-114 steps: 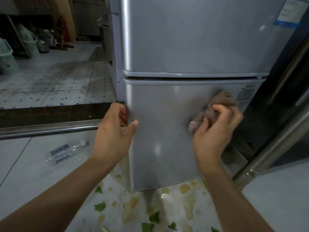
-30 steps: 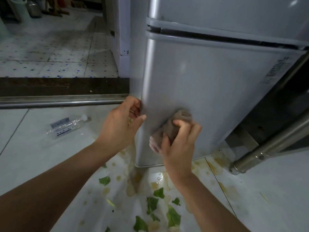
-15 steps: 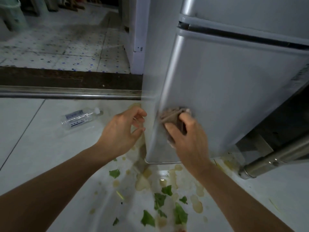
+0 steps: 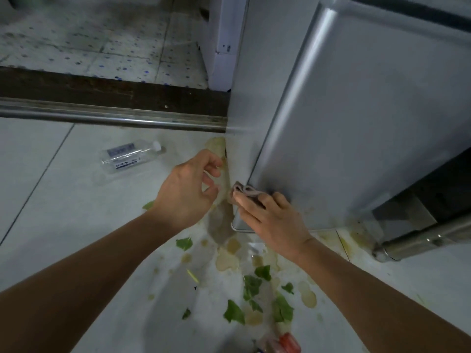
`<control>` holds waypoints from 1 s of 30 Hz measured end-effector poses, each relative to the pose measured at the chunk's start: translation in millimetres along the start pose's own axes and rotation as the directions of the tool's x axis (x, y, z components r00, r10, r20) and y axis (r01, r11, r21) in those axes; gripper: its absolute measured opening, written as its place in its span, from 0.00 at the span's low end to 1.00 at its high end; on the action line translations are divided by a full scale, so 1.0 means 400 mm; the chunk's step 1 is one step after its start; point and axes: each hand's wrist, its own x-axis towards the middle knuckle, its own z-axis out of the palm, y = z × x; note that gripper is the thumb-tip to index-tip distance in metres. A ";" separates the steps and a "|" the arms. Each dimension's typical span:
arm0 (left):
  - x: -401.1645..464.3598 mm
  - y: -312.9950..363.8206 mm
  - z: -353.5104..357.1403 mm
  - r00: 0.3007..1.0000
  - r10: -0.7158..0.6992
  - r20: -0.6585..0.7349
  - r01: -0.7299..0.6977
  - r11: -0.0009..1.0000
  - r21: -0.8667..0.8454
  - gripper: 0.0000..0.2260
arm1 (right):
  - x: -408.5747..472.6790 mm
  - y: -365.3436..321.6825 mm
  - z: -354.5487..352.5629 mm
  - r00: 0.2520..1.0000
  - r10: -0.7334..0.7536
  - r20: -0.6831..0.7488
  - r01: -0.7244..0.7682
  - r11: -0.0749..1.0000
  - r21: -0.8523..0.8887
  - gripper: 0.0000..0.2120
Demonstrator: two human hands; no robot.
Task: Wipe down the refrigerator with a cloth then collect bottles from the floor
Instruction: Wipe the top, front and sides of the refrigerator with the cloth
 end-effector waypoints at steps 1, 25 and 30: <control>-0.002 0.000 0.002 1.000 0.005 0.004 -0.005 1.000 -0.007 0.15 | -0.007 -0.004 0.000 0.999 -0.029 0.035 0.029 1.000 0.000 0.12; 0.023 0.105 0.168 0.986 -0.068 -0.152 0.084 0.992 0.099 0.11 | -0.157 0.226 -0.075 0.943 0.212 -0.255 -0.216 0.976 0.014 0.13; 0.023 0.112 0.173 0.981 -0.084 -0.175 0.111 0.983 0.148 0.11 | -0.155 0.276 -0.072 0.847 0.330 -0.416 -0.322 0.942 0.091 0.14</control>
